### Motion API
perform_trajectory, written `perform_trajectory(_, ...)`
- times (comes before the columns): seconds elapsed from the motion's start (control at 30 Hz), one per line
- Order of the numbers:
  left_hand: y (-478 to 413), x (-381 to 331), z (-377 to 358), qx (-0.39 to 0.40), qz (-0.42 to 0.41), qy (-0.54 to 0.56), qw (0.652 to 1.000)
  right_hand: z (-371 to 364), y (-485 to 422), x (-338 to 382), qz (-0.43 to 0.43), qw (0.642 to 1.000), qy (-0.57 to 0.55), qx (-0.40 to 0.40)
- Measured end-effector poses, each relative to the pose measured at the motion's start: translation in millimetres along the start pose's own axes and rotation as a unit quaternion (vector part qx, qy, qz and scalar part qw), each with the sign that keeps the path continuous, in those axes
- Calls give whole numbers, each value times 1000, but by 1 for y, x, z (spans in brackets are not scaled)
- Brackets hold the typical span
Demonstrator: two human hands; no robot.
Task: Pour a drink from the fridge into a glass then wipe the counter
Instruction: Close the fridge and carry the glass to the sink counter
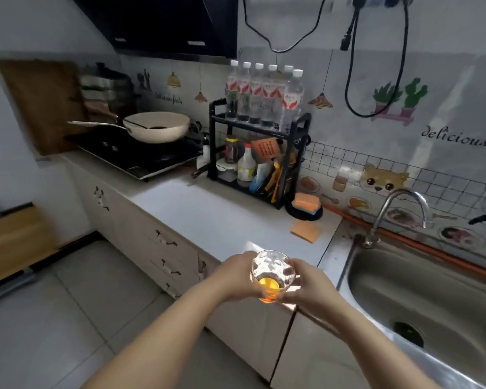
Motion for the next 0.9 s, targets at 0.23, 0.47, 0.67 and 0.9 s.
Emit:
perform_trajectory(0.23,-109,74,23,5,46,27,999,0,-141,15,-9,1000,10,13)
perform_trajectory(0.47,-199,124,40,18,50,9,999,6,-238,34,18,1000,16,-2)
perform_trajectory(0.67,-252,167,34,55,41,29,997,9,-284,44,-8,1000,-6,-14)
perform_trajectory(0.9,-296,207,23,100,22,51,993,-11,-334,28,-97,995,-11,-19)
Point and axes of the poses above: each hand's wrist, its own y-axis away from the middle knuckle, its own z-axis out of the back of the hand, x = y × z, the point moved 3 cm from there along -y, towards the middle knuckle, and after that the axes turned 15 degrees about -z, right-handed, at the moved point
